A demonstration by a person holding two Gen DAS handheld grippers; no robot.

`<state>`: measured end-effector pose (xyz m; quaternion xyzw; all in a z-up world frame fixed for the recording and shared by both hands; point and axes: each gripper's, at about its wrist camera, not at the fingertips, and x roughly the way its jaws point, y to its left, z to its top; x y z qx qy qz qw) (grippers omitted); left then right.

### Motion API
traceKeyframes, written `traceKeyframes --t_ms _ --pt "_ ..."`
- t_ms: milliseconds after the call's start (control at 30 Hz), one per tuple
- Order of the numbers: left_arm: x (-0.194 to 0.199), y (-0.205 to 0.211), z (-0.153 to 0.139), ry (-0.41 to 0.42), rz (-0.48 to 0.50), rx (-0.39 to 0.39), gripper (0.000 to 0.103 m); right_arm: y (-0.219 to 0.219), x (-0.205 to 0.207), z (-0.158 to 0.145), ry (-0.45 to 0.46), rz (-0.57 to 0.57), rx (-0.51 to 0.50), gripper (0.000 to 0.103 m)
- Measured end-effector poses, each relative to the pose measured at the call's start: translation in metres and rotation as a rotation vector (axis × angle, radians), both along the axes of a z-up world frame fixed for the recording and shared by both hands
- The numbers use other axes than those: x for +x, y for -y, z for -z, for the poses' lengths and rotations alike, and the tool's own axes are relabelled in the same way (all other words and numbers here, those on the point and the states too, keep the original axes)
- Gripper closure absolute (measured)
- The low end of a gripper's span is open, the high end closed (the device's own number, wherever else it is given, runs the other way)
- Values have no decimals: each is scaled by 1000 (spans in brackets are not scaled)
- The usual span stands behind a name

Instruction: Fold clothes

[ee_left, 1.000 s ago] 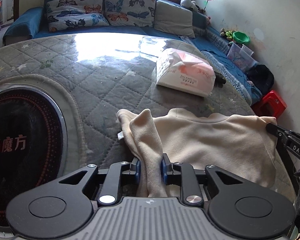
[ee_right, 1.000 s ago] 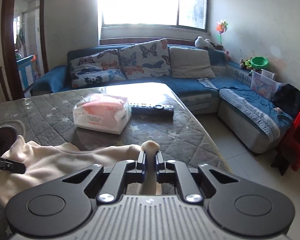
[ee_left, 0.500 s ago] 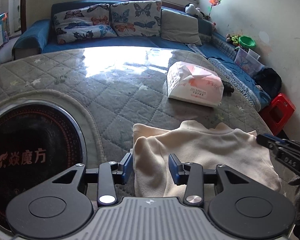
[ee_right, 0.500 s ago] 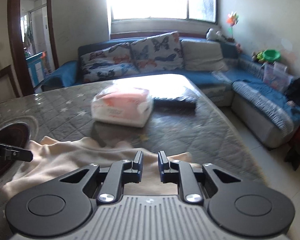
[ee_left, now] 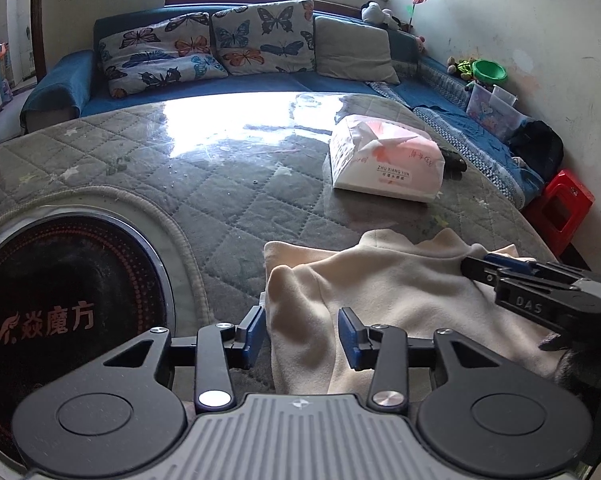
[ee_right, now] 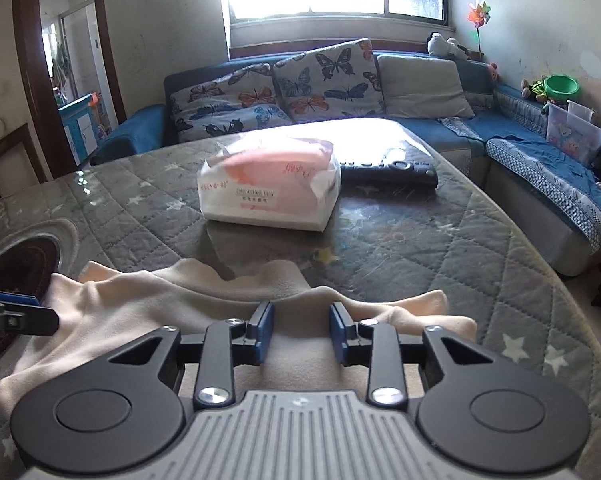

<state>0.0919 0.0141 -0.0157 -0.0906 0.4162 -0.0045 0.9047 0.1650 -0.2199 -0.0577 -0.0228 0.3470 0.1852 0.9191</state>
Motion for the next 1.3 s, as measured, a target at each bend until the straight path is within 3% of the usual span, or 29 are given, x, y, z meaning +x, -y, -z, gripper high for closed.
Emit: traceKeyframes --t_ms 267,433,933,1067,1200,1300 --pt "-22 7 5 3 40 38 52 15 -54 -15 37 -37 -23 59" --pt "-33 9 13 -7 43 50 49 23 -83 -10 46 -15 -38 59" --pt "-60 1 18 15 40 56 40 19 -108 -5 58 -17 -71 55" --pt "-64 -2 17 24 28 49 36 10 -113 -16 91 -43 -44 45" --pt "-69 -3 17 20 26 49 34 -2 -110 -4 64 -56 -48 44" --pt "-73 -3 16 18 25 51 27 -5 -115 0 71 -52 -49 37"
